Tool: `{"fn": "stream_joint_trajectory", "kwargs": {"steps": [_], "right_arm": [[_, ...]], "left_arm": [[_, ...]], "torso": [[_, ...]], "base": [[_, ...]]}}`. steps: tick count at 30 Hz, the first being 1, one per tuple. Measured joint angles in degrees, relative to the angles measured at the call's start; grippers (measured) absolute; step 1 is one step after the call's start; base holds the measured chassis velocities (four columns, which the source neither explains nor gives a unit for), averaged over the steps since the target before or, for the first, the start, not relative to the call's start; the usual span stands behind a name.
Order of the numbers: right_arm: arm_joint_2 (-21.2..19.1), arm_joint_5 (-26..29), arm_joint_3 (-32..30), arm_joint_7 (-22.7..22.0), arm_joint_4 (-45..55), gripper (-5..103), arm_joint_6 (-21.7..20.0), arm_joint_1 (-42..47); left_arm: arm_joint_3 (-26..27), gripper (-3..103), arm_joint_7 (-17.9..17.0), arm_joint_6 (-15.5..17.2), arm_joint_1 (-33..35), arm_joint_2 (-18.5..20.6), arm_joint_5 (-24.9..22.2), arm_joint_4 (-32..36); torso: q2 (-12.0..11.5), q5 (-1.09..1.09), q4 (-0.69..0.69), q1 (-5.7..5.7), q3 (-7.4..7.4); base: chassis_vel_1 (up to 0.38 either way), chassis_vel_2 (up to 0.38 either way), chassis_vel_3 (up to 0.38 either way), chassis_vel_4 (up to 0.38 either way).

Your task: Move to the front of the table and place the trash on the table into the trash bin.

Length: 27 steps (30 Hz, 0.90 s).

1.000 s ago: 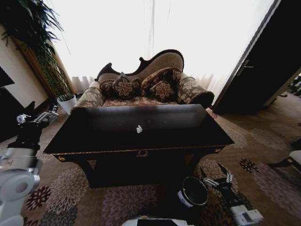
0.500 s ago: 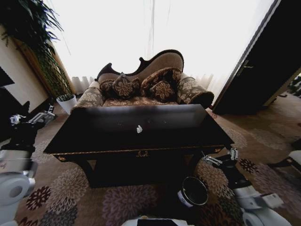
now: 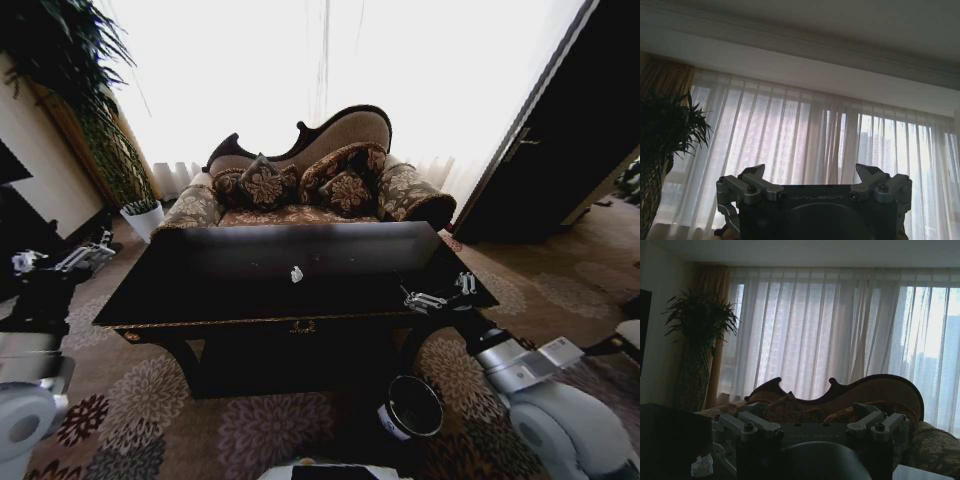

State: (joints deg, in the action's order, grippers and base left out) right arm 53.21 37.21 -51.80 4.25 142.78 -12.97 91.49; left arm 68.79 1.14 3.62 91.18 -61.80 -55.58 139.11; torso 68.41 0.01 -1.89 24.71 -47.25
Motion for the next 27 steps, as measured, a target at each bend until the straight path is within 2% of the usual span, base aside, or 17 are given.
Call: {"fn": "stream_joint_trajectory", "kwargs": {"steps": [3,4,7,8,12,13,17,18,19,23,24,27], "right_arm": [[-4.43,2.55,3.08,-1.51,-3.44,100,-2.16,-6.49],[-4.43,2.55,3.08,-1.51,-3.44,100,-2.16,-6.49],[-9.24,6.43,8.61,-2.43,-7.97,100,-2.64,-13.53],[-9.24,6.43,8.61,-2.43,-7.97,100,-2.64,-13.53],[-16.13,10.84,16.73,-2.88,-12.8,100,-2.64,-23.7],[-16.13,10.84,16.73,-2.88,-12.8,100,-2.64,-23.7],[-21.87,14.4,22.78,-2.37,-16.68,100,-4.11,-32.79],[-21.87,14.4,22.78,-2.37,-16.68,100,-4.11,-32.79],[-22.98,16.15,24.87,-2.35,-17.72,100,-5.11,-35.52],[-25.39,19.14,35.96,-1.35,-21.59,100,-8.45,-47.44],[-25.39,19.14,35.96,-1.35,-21.59,100,-8.45,-47.44],[-25.71,20.18,47.58,-0.64,-24.66,100,-10.47,-58.26]], "left_arm": [[-1.59,100,-0.08,0.25,0.93,-1.5,1.74,1.31],[-1.59,100,-0.08,0.25,0.93,-1.5,1.74,1.31],[-2.67,100,-0.09,0.53,1.71,-2.65,3.08,2.31],[-2.67,100,-0.09,0.53,1.71,-2.65,3.08,2.31],[-2.63,100,-0.03,0.55,2.77,-3.03,4.2,2.47],[-2.63,100,-0.03,0.55,2.77,-3.03,4.2,2.47],[-3.28,100,0.01,0.62,2.43,-2.77,4.52,1.94],[-3.28,100,0.01,0.62,2.43,-2.77,4.52,1.94],[-3.67,100,0.02,0.64,2.32,-2.73,4.77,1.66],[-3.78,100,0.04,0.63,1.63,-2.49,4.85,0.88],[-3.78,100,0.04,0.63,1.63,-2.49,4.85,0.88],[-3.78,100,0.04,0.63,0.85,-2.17,4.56,0.39]], "torso": [[0.0,0.01,0.05,0.0,0.0],[0.0,0.01,0.05,0.0,0.0],[0.0,0.02,0.03,0.01,-0.01],[0.0,0.02,0.03,0.01,-0.01],[0.0,0.0,0.03,0.01,-0.01],[0.0,0.0,0.03,0.01,-0.01],[0.0,-0.01,0.04,0.01,-0.01],[0.0,-0.01,0.04,0.01,-0.01],[0.0,-0.02,0.0,0.01,-0.01],[0.0,0.0,0.03,0.01,0.0],[0.0,0.0,0.03,0.01,0.0],[0.0,-0.01,0.03,0.01,-0.01]], "base": [[0.0,0.0,0.0,0.0],[0.0,0.0,0.0,0.0],[0.0,0.0,0.0,0.0],[0.0,0.0,0.0,0.0],[0.0,0.0,0.0,0.0],[0.0,0.0,0.0,0.0],[0.0,0.0,0.0,0.0],[0.0,0.0,0.0,0.0],[0.0,0.0,0.0,0.0],[0.0,0.0,0.0,0.0],[0.0,0.0,0.0,0.0],[0.0,0.0,0.0,0.0]]}}
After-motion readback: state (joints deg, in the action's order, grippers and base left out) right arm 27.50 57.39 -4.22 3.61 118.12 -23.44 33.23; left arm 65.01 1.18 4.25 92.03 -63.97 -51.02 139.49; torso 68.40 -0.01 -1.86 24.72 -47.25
